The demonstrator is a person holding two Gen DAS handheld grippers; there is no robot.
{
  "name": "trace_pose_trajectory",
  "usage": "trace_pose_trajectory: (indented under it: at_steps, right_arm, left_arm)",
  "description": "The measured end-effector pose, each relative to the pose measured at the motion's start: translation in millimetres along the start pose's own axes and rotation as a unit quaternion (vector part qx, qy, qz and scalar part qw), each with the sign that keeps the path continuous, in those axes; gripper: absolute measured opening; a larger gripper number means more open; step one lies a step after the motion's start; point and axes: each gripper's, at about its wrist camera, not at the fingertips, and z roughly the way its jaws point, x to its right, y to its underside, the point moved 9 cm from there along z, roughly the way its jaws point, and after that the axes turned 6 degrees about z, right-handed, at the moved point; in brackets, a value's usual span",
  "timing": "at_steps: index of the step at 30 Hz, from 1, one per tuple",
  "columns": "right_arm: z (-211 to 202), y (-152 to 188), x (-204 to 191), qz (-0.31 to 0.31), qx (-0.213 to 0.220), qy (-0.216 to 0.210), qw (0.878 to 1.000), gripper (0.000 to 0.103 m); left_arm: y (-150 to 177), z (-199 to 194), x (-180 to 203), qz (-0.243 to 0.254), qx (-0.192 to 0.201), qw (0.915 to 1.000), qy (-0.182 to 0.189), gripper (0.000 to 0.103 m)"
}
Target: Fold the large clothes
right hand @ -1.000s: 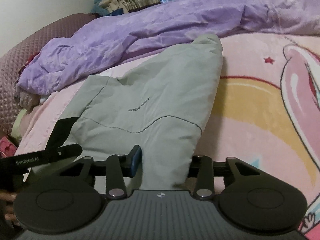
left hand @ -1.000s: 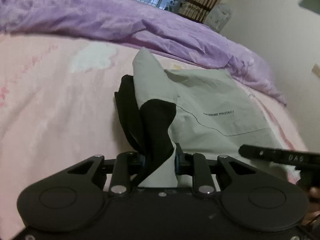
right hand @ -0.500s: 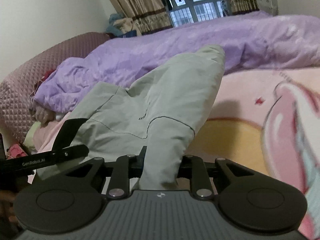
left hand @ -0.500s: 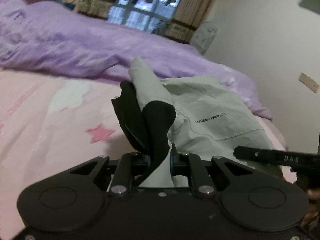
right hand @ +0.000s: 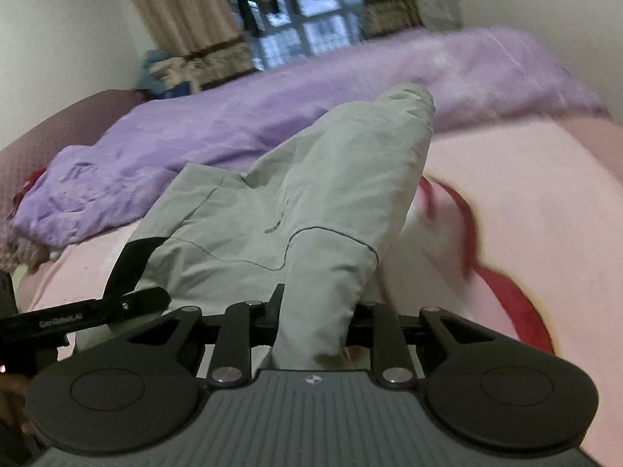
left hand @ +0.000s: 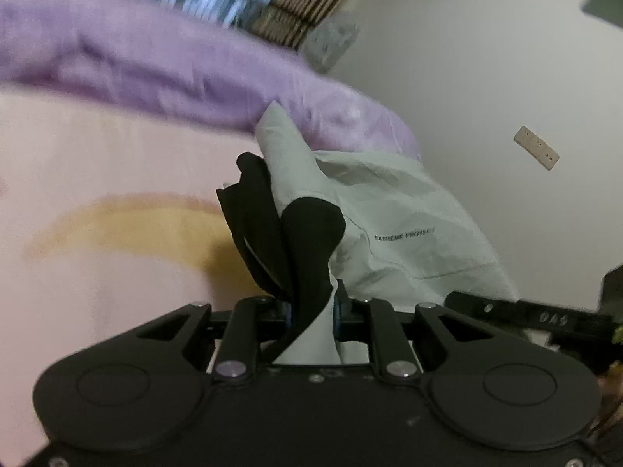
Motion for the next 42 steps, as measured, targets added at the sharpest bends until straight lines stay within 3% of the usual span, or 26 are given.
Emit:
trace_pose_trajectory:
  at_steps: [1,2,3,4,7,8,9,10,11,14,17,20,21,24,26,28,30,32,34,36,39,42]
  right_arm:
    - [6,6,14,0.018,-0.009,0.003,1.000,0.034]
    - [15,14,30,0.042,-0.023,0.010,0.999,0.038]
    - [25,22,44,0.058,-0.041,0.021,0.997,0.049]
    - [34,31,55,0.066,-0.055,0.035,0.996,0.057]
    - [26,35,63,0.050,-0.006,0.064,0.997,0.058]
    - [17,31,59,0.034,0.016,0.097,0.995,0.057]
    - [7,26,54,0.020,0.047,0.134,0.990,0.049]
    - [-5,19,46,0.006,0.085,0.172,0.982,0.030]
    - [-14,16,36,-0.010,0.110,0.194,0.975,0.023]
    - [-19,17,2,-0.021,0.134,0.156,0.978,0.018]
    - [5,34,-10,-0.022,0.096,0.160,0.982,0.018]
    - [41,61,4,-0.017,0.041,0.172,0.984,0.018]
    - [48,64,5,-0.025,0.046,0.177,0.983,0.018]
    - [44,63,-4,-0.023,0.037,0.186,0.982,0.021]
    - [19,63,-11,-0.021,0.048,0.188,0.981,0.032]
    - [-10,61,-23,-0.035,0.071,0.187,0.979,0.063]
    - [-30,57,-30,-0.046,0.086,0.195,0.976,0.078]
    - [-46,56,-35,-0.044,0.092,0.205,0.973,0.082]
    - [-56,61,-36,-0.015,0.082,0.204,0.975,0.082]
    - [-61,70,-34,0.014,0.065,0.190,0.980,0.082]
    - [-67,88,-31,0.024,0.043,0.209,0.977,0.084]
    - [-83,104,-36,0.021,0.041,0.222,0.974,0.091]
  left_arm:
    - [10,11,-3,-0.004,-0.013,0.9999,0.000,0.018]
    - [22,25,-9,-0.002,-0.032,0.9994,-0.011,0.028]
    - [28,33,-18,0.000,-0.039,0.9988,-0.029,0.036]
    - [35,37,-23,-0.001,-0.041,0.9985,-0.036,0.051]
    - [29,27,-36,-0.035,-0.022,0.9982,-0.042,0.060]
    - [21,19,-37,-0.026,-0.011,0.9968,-0.075,0.075]
    - [15,9,-29,-0.006,0.004,0.9940,-0.109,0.081]
    - [7,0,-25,0.023,0.025,0.9896,-0.140,0.085]
    - [-3,-9,-16,0.056,0.050,0.9847,-0.157,0.088]
    - [-16,-19,6,0.103,0.082,0.9807,-0.145,0.103]
    - [5,-8,9,0.136,0.044,0.9754,-0.168,0.103]
    - [43,13,-9,0.161,-0.028,0.9632,-0.214,0.103]
    - [53,21,-12,0.159,-0.035,0.9649,-0.206,0.103]
    - [55,12,-29,0.087,-0.044,0.9787,-0.181,0.103]
    - [47,1,-25,0.095,-0.054,0.9751,-0.193,0.103]
    - [40,-17,-9,0.137,-0.051,0.9643,-0.221,0.103]
    - [38,-35,6,0.177,-0.061,0.9522,-0.241,0.103]
    - [33,-52,29,0.217,-0.058,0.9410,-0.253,0.103]
    - [32,-70,50,0.248,-0.046,0.9350,-0.249,0.103]
    - [36,-76,65,0.251,-0.055,0.9357,-0.242,0.103]
    - [52,-81,75,0.223,-0.076,0.9499,-0.206,0.103]
    - [64,-97,81,0.203,-0.080,0.9562,-0.195,0.103]
